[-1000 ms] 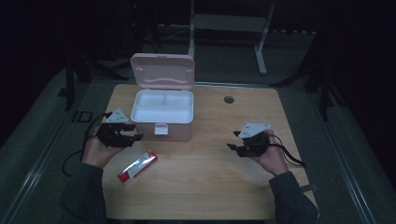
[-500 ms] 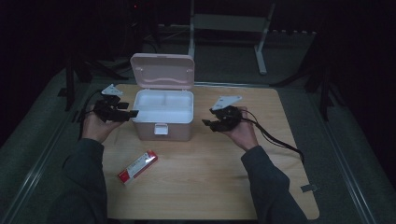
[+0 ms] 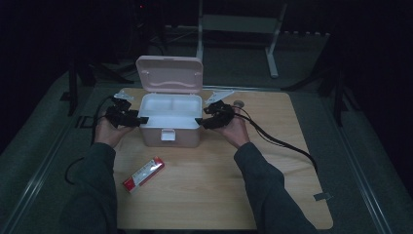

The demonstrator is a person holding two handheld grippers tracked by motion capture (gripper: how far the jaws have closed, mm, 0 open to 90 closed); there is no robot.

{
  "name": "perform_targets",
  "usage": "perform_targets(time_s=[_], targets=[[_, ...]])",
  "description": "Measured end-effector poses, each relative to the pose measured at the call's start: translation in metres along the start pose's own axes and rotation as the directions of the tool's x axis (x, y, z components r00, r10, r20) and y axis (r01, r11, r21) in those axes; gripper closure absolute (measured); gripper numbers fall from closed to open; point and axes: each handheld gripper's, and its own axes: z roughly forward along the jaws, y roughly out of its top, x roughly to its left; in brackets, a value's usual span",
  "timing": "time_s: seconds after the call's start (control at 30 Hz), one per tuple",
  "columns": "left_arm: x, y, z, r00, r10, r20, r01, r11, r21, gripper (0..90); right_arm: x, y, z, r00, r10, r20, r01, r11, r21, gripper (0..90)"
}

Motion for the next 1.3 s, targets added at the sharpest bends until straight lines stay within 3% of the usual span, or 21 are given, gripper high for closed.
perform_targets(time_s=[0.27,0.4,0.7,0.97,1.3], targets=[[-0.018,0.01,0.014,0.9987,0.032,0.041,-0.033,0.9992,0.025,42.7,-0.006,-0.005,-0.003,0.9994,-0.025,0.024,0.023,0.998,0.062,43.8],[-0.032,0.017,0.019,0.9964,0.065,0.054,-0.067,0.9973,0.032,42.8,-0.016,-0.016,-0.013,0.9991,-0.005,0.042,0.002,0.997,0.071,44.2],[-0.064,0.02,0.024,0.9917,0.055,0.116,-0.053,0.9984,-0.018,43.0,-0.035,-0.046,-0.045,0.9965,0.075,0.036,-0.076,0.996,0.046,42.7],[-0.091,0.019,0.021,0.9881,0.077,0.133,-0.075,0.9971,-0.014,43.8,-0.031,-0.067,-0.065,0.9947,0.101,0.018,-0.102,0.994,0.042,43.4],[-0.111,0.001,0.008,0.9859,0.062,0.156,-0.059,0.9979,-0.026,43.8,-0.011,-0.08,-0.087,0.997,0.077,-0.003,-0.077,0.996,0.047,45.6]])
